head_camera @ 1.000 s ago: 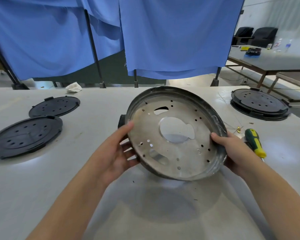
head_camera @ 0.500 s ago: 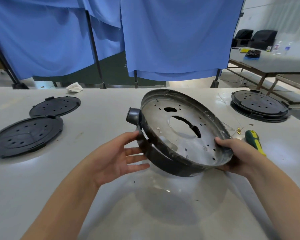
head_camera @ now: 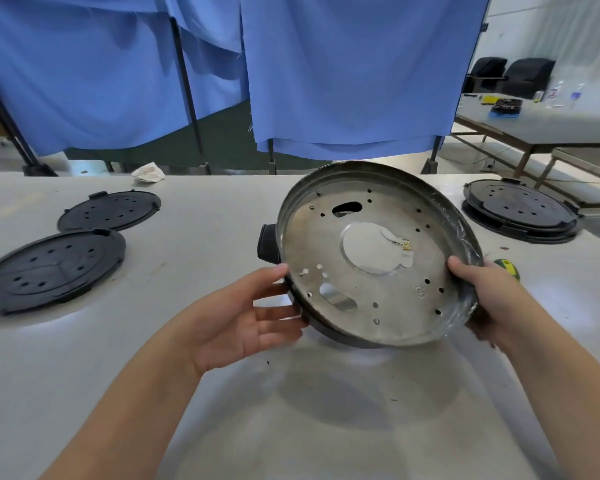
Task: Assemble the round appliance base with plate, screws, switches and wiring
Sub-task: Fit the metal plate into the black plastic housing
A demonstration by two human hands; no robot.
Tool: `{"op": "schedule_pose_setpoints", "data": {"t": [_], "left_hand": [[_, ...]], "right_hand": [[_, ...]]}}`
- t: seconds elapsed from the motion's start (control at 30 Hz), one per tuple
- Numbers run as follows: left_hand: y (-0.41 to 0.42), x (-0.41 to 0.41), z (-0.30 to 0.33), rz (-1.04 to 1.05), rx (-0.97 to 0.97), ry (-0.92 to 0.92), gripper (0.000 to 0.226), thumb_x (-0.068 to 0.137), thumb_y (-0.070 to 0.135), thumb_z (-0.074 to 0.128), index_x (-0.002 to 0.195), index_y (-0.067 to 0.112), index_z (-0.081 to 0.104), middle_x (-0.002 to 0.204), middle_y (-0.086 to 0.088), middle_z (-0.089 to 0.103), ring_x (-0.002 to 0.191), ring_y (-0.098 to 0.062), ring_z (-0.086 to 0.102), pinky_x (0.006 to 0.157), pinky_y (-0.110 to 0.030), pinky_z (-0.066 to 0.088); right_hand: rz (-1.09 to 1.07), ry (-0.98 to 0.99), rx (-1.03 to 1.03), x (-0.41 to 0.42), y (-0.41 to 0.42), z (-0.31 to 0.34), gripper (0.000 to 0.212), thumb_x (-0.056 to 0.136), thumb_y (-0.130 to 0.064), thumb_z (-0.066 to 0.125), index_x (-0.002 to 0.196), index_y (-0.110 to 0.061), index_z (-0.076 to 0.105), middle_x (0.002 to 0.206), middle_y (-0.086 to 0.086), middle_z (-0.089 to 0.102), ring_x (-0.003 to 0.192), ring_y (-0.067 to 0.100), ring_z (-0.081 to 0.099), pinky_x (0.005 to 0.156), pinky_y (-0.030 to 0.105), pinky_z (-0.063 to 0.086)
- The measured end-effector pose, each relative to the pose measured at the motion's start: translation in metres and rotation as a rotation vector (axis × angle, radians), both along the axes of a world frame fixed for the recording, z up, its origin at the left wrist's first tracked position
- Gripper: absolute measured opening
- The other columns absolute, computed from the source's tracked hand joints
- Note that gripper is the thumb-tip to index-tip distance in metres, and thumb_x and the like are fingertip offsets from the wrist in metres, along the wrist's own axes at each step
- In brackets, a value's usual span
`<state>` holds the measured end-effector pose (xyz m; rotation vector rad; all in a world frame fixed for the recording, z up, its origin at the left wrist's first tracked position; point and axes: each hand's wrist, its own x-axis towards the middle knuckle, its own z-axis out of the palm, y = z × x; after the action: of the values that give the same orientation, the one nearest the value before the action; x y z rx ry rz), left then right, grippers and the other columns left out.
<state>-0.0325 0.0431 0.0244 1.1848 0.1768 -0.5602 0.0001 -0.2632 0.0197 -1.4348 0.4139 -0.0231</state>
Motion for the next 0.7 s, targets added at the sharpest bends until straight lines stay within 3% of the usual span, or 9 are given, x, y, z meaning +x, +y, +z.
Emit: {"op": "schedule_pose_setpoints", "data": {"t": [0.17, 0.37, 0.5, 0.7], "left_hand": [[-0.009, -0.001, -0.006, -0.035, 0.052, -0.037, 0.053, 0.055, 0.031, 0.087, 0.103, 0.013, 0.077, 0.108, -0.018, 0.071, 0.098, -0.03, 0.071, 0.091, -0.046, 0.056], [-0.017, -0.002, -0.008, 0.014, 0.111, -0.059, 0.042, 0.061, 0.015, 0.073, 0.102, 0.004, 0.07, 0.094, -0.014, 0.073, 0.076, -0.023, 0.072, 0.088, -0.041, 0.056], [-0.015, -0.001, -0.009, 0.032, 0.112, -0.036, 0.04, 0.063, 0.014, 0.07, 0.101, 0.002, 0.069, 0.091, -0.015, 0.072, 0.072, -0.024, 0.071, 0.082, -0.041, 0.059], [-0.016, -0.001, -0.009, 0.025, 0.103, -0.028, 0.041, 0.062, 0.007, 0.079, 0.101, 0.002, 0.068, 0.089, -0.016, 0.073, 0.074, -0.026, 0.072, 0.077, -0.041, 0.061]], "right_hand": [[-0.018, -0.117, -0.047, -0.002, 0.002, -0.002, 0.006, 0.095, -0.02, 0.056, 0.097, -0.024, 0.06, 0.092, 0.003, 0.071, 0.078, 0.023, 0.068, 0.057, 0.032, 0.054], [-0.026, -0.168, -0.114, 0.0, 0.004, -0.006, 0.013, 0.095, -0.02, 0.055, 0.107, -0.025, 0.06, 0.105, 0.002, 0.069, 0.092, 0.026, 0.066, 0.07, 0.036, 0.053], [-0.029, -0.166, -0.139, 0.0, 0.005, -0.008, 0.01, 0.095, -0.019, 0.054, 0.099, -0.027, 0.06, 0.105, 0.002, 0.069, 0.095, 0.027, 0.066, 0.076, 0.039, 0.054], [-0.034, -0.165, -0.159, -0.002, 0.005, -0.005, 0.007, 0.091, -0.024, 0.056, 0.097, -0.025, 0.06, 0.1, 0.005, 0.069, 0.087, 0.027, 0.067, 0.059, 0.031, 0.05]]}}
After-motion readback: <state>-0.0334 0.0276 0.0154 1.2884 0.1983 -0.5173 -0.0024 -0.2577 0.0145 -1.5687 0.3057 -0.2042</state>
